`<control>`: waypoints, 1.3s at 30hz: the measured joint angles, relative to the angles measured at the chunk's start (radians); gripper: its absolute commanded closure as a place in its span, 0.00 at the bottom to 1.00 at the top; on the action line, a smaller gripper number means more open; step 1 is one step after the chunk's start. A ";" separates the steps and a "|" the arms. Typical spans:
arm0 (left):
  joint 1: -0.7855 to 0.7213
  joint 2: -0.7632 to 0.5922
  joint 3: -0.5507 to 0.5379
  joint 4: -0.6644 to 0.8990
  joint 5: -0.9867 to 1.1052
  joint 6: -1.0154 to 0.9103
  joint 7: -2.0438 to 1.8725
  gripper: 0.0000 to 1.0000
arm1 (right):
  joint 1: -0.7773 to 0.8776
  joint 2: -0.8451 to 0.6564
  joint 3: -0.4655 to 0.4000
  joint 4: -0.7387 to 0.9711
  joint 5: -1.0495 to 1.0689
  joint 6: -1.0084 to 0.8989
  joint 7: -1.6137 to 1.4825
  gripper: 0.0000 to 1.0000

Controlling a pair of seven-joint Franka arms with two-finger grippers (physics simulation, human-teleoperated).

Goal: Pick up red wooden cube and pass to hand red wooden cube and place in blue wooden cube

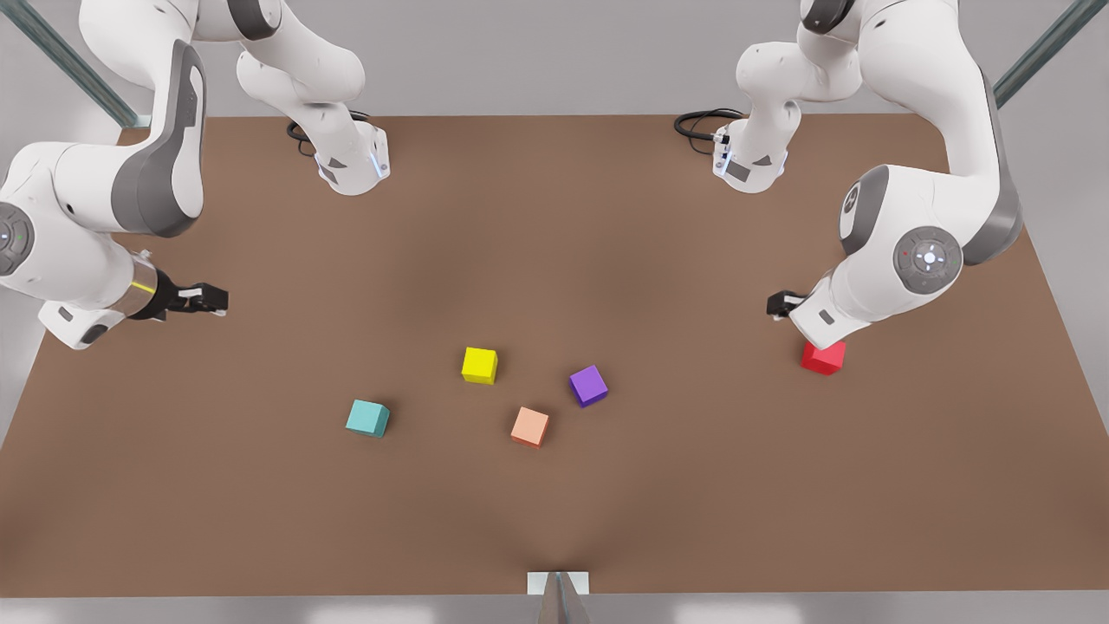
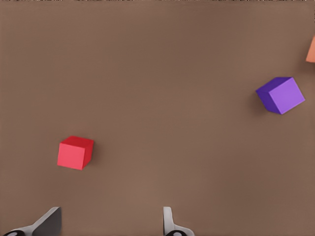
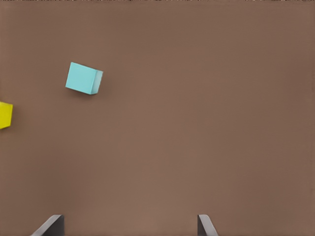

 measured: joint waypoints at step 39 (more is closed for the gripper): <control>0.050 0.210 0.285 -0.554 -0.043 0.744 0.716 0.00 | 0.000 0.004 0.000 -0.005 0.008 0.014 -0.042 0.00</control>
